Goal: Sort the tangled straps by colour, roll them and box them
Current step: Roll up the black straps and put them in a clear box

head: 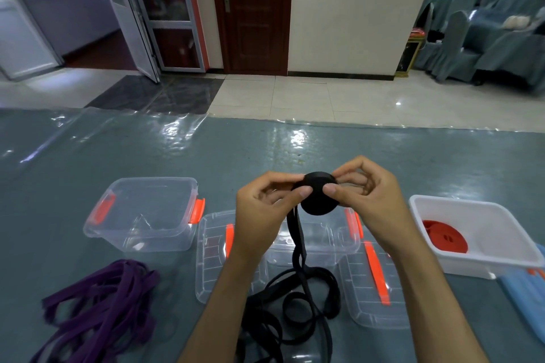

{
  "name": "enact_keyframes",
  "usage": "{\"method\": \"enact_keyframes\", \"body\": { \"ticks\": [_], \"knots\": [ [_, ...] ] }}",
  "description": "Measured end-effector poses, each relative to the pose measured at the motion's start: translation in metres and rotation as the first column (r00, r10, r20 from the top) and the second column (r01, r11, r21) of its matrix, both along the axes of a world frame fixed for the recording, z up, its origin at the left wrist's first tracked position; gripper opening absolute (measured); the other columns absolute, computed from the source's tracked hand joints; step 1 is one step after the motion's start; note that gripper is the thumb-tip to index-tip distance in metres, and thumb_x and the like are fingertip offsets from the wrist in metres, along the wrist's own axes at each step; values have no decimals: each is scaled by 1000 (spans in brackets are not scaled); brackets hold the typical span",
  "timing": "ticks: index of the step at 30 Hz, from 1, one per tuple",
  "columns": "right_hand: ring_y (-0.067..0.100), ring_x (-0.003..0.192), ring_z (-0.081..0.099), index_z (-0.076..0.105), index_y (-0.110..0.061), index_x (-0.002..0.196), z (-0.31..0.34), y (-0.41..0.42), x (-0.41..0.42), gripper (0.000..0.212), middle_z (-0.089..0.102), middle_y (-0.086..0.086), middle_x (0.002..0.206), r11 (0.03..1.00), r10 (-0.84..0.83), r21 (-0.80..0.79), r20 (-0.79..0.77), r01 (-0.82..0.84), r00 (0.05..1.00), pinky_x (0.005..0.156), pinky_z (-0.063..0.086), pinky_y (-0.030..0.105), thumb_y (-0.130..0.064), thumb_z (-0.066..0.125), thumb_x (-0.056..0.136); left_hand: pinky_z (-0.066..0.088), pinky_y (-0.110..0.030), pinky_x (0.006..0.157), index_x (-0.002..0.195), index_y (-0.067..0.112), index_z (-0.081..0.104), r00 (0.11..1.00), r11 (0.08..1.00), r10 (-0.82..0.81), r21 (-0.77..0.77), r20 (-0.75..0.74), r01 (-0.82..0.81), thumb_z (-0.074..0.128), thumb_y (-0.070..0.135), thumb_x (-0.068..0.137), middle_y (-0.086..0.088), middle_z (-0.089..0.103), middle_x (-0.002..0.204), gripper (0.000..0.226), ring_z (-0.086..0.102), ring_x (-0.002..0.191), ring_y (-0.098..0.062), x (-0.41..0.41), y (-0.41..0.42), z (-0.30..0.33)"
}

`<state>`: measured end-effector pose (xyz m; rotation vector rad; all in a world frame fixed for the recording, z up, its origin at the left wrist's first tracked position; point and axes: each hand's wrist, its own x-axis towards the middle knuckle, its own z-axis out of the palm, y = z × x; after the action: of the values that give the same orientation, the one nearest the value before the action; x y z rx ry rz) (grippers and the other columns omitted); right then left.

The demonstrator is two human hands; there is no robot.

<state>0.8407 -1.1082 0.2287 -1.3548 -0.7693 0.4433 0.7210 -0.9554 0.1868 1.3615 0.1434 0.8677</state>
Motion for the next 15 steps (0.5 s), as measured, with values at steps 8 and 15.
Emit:
{"method": "enact_keyframes", "body": {
  "ticks": [8, 15],
  "knots": [
    [20, 94, 80, 78, -32, 104, -12, 12, -16, 18, 81, 2, 104, 980, -172, 112, 35, 167, 984, 78, 62, 26, -26, 81, 88, 58, -30, 95, 117, 18, 80, 998, 998, -57, 38, 2, 56, 78, 4, 92, -13, 76, 114, 29, 74, 110, -29, 2, 6, -5],
    [25, 83, 81, 73, -28, 99, -7, 7, -13, 26, 81, 8, 92, 992, -113, 58, 7, 112, 994, 71, 63, 29, -25, 89, 79, 60, -28, 91, 105, 20, 82, 1000, 1000, 12, 20, 11, -12, 83, 12, 87, -8, 80, 106, 20, 77, 104, -27, 0, 4, -2]
  ]
}}
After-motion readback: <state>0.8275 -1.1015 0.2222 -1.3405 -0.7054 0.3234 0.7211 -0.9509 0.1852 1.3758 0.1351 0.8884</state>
